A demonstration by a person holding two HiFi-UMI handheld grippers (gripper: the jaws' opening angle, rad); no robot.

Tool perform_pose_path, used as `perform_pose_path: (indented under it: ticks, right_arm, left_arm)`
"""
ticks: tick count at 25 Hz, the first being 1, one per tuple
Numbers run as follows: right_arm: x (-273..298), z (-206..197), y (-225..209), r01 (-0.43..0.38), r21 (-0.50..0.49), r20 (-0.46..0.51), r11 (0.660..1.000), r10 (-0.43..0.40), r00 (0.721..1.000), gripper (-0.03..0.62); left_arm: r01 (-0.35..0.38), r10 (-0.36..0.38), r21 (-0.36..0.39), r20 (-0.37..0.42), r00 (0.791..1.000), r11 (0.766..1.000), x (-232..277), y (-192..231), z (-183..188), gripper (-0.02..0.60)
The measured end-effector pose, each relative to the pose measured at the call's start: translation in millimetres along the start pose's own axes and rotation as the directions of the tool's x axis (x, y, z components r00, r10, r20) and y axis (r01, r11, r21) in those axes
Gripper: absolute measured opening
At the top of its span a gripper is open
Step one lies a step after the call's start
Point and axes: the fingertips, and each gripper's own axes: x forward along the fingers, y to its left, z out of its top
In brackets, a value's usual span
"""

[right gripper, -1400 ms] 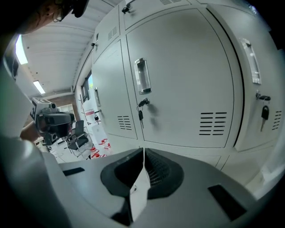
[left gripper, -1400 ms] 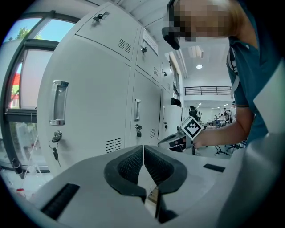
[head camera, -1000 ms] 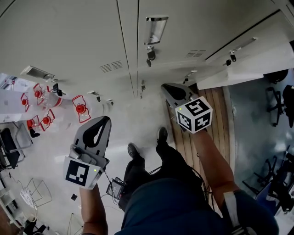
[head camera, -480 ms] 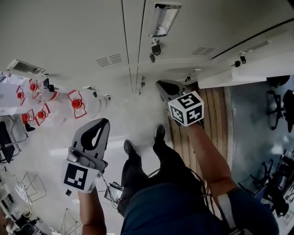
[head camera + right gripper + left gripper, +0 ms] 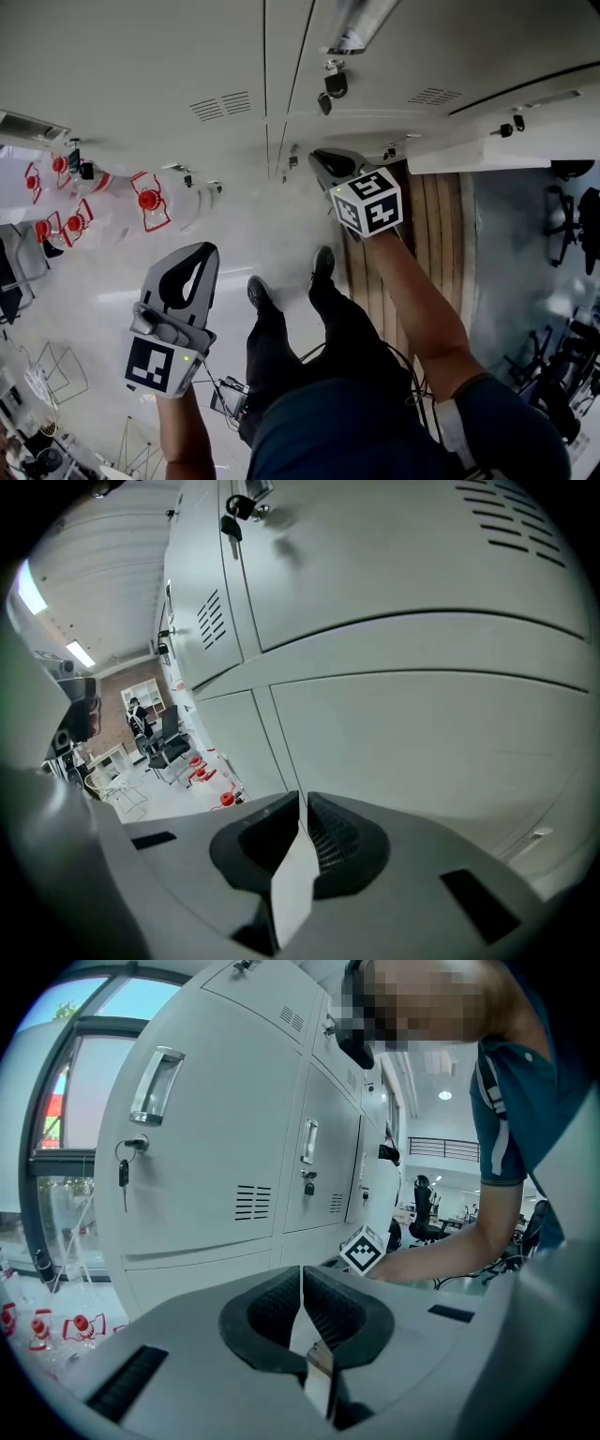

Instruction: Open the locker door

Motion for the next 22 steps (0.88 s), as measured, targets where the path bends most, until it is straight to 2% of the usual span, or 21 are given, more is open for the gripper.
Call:
perform_pose_path:
  ticks: [9, 22]
  right_arm:
    - [51, -20, 1, -0.004, -0.023, -0.058, 1.000, 0.002, 0.998, 0.038]
    - [100, -38, 9, 0.052, -0.099, -0.126, 0.994, -0.064, 0.990, 0.040]
  left_arm:
    - [-0.019, 0.017, -0.027, -0.040, 0.999, 0.999, 4, 15, -20, 0.026]
    - [-0.051, 0.048, -0.054, -0.064, 0.997, 0.997, -2, 37, -41, 0.026]
